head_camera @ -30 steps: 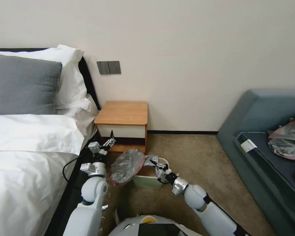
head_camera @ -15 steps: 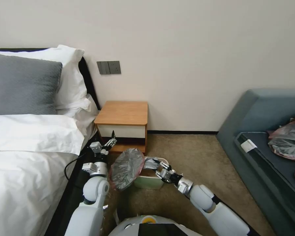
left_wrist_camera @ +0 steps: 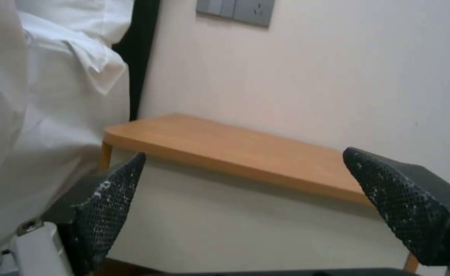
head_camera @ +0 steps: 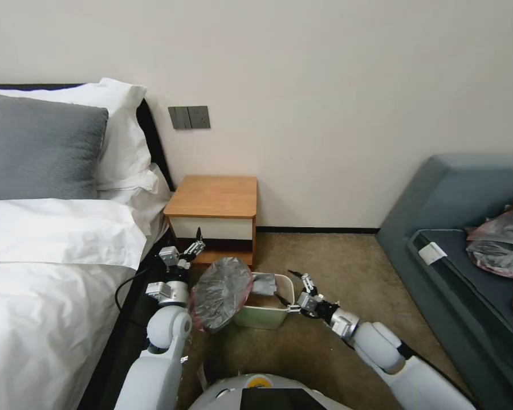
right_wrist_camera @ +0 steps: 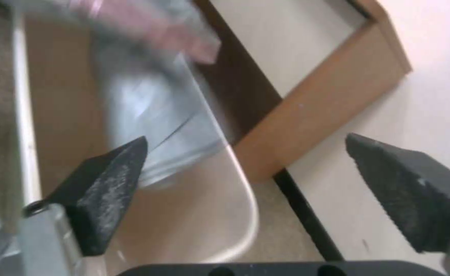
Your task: Pick up the garbage bag from the table and place it over the trash can.
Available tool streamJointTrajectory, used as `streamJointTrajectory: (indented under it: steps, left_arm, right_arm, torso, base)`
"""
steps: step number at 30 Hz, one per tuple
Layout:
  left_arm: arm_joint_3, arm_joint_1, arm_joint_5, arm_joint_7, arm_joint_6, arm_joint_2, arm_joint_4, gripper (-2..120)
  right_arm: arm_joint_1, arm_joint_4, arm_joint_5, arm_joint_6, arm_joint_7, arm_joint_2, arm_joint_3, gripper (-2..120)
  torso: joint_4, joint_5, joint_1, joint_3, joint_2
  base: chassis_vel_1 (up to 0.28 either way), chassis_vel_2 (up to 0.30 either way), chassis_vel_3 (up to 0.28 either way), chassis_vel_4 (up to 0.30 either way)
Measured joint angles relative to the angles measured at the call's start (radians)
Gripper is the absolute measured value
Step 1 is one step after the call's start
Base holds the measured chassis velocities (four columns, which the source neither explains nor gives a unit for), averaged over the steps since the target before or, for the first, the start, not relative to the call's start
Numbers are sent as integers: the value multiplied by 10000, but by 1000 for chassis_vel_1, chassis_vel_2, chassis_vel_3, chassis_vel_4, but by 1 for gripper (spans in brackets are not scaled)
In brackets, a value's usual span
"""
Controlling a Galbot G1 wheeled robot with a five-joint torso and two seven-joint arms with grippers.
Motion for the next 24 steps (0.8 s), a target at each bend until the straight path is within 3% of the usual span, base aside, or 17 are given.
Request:
streamJointTrajectory:
  steps: [13, 18, 20, 21, 24]
  left_arm:
    - [651, 574, -266, 82, 663, 836, -63, 100]
    - [1044, 1063, -930, 479, 1033, 1232, -848, 100]
    - [1081, 1374, -1388, 596, 1775, 1393, -1484, 100]
    - [1081, 1374, -1388, 596, 1775, 1393, -1484, 100]
    - [1031, 2004, -1978, 604, 3466, 1623, -2448, 100]
  right_arm:
    - [-821, 477, 297, 137, 73, 145, 946, 100]
    - [-800, 429, 294, 239, 116, 409, 993, 100]
    - [-795, 388, 287, 293, 119, 520, 976, 100]
    - [-795, 388, 287, 293, 119, 520, 976, 100]
    - [-772, 304, 270, 400, 123, 674, 935, 100]
  torso:
    - [0, -2, 1, 1, 0]
    - [0, 0, 0, 1, 1]
    - [0, 0, 0, 1, 0]
    - [0, 0, 0, 1, 0]
    - [1, 1, 0, 0, 0]
  base:
    - [0, 0, 0, 0]
    - [0, 0, 0, 0]
    - [0, 0, 0, 0]
    - [0, 0, 0, 0]
    - [0, 0, 0, 0]
